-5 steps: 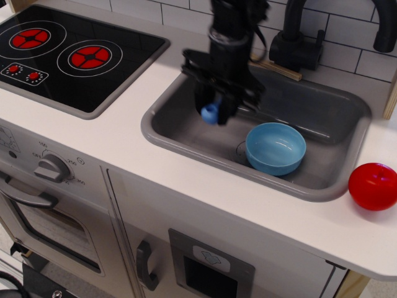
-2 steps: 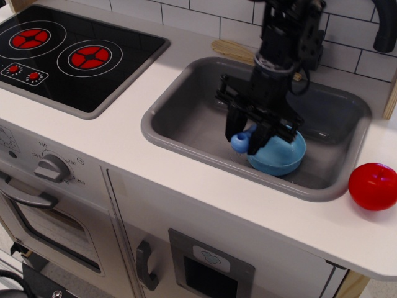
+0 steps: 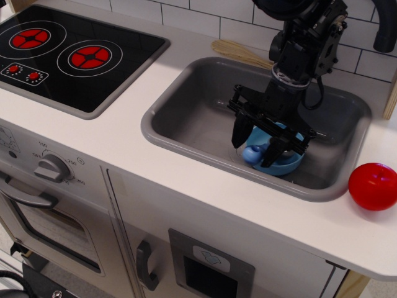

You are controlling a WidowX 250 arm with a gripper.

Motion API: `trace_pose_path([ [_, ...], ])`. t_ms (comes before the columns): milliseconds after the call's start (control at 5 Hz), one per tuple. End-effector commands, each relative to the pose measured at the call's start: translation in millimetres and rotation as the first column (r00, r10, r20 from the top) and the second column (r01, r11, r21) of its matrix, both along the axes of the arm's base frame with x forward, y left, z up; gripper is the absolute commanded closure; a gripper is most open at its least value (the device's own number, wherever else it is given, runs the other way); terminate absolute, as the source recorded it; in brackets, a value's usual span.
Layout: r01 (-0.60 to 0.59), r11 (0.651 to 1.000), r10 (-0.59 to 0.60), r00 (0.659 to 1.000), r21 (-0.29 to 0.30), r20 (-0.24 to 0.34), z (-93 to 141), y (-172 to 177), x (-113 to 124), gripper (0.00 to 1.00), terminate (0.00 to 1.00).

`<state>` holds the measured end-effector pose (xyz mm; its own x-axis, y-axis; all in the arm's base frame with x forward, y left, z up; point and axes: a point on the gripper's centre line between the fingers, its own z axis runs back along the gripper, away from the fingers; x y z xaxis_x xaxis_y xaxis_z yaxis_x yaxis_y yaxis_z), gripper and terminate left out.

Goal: Put spoon in bowl sink

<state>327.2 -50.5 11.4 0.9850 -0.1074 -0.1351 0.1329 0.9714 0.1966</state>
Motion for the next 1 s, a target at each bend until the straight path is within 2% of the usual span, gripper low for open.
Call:
trace_pose_path([
  [0, -0.031, 0.999, 0.035, 0.995, -0.040, 0.094, 38.7, 9.2, 14.6, 0.00, 0.00],
  [200, -0.047, 0.995, 0.057, 0.991, -0.083, 0.120, 61.3, 14.6, 19.9, 0.00, 0.00],
  [600, -0.047, 0.995, 0.057, 0.991, -0.083, 0.120, 61.3, 14.6, 19.9, 0.00, 0.00],
  [800, -0.047, 0.995, 0.057, 0.991, -0.083, 0.120, 61.3, 14.6, 19.9, 0.00, 1.00],
])
